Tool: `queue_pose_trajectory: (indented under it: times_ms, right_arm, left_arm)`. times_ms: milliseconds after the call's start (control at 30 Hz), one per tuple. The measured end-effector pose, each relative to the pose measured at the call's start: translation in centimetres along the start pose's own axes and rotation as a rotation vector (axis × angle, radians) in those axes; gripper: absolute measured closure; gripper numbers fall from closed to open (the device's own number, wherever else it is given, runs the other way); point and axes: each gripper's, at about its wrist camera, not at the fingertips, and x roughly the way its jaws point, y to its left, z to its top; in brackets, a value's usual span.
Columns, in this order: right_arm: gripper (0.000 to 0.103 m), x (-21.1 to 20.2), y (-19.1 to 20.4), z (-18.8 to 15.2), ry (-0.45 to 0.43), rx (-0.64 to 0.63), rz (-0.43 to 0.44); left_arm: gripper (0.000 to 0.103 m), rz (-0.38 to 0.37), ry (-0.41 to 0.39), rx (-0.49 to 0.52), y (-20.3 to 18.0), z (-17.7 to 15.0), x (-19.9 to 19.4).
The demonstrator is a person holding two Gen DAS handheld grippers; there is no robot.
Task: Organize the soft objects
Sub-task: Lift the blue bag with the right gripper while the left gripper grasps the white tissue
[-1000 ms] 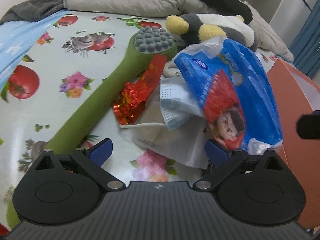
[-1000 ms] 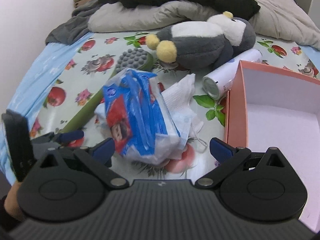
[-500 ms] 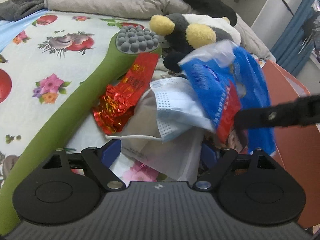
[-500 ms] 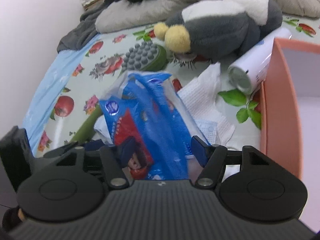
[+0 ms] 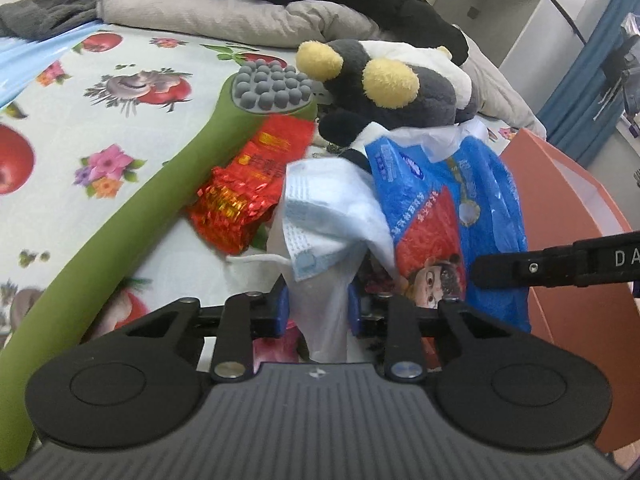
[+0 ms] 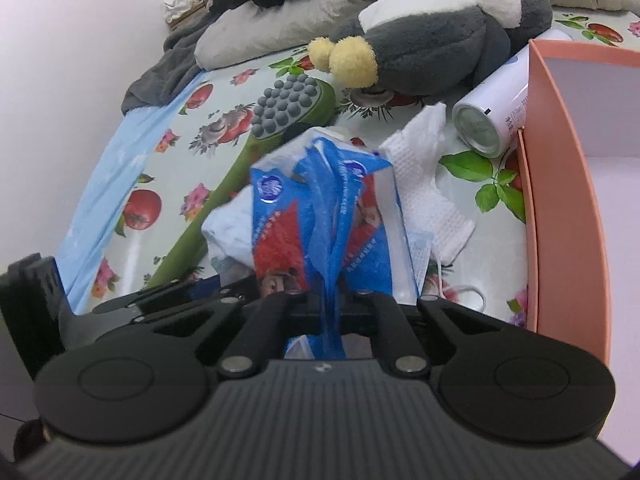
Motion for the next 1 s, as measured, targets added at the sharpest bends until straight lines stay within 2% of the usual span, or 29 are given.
queue_pose_trajectory:
  times_ms: [100, 300, 667, 933, 967, 1000]
  right_arm:
    - [0.097, -1.1, 0.3, -0.7, -0.015, 0.004, -0.005]
    - [0.098, -3.2, 1.3, -2.3, -0.028, 0.011, -0.023]
    - [0.098, -6.9, 3.0, -7.4, -0.057, -0.011, -0.146]
    - [0.098, -7.4, 3.9, -12.3, -0.016, 0.014, -0.218]
    - [0.098, -7.4, 3.9, -12.8, -0.014, 0.018, -0.228]
    - [0.097, -7.2, 3.8, -13.3, -0.008, 0.022, -0.243]
  left_arm:
    - [0.071, -0.001, -0.001, -0.016, -0.1, -0.8, -1.7]
    - [0.071, 0.042, -0.008, -0.045, 0.3, -3.0, -5.7]
    - [0.071, 0.08, 0.026, -0.044, 0.8, -8.1, -12.2]
    - [0.069, 0.079, 0.067, -0.053, 1.5, -11.0, -14.5]
    - [0.066, 0.071, 0.076, -0.056, 1.6, -11.3, -14.7]
    - [0.058, 0.064, 0.084, -0.056, 1.7, -11.5, -14.8]
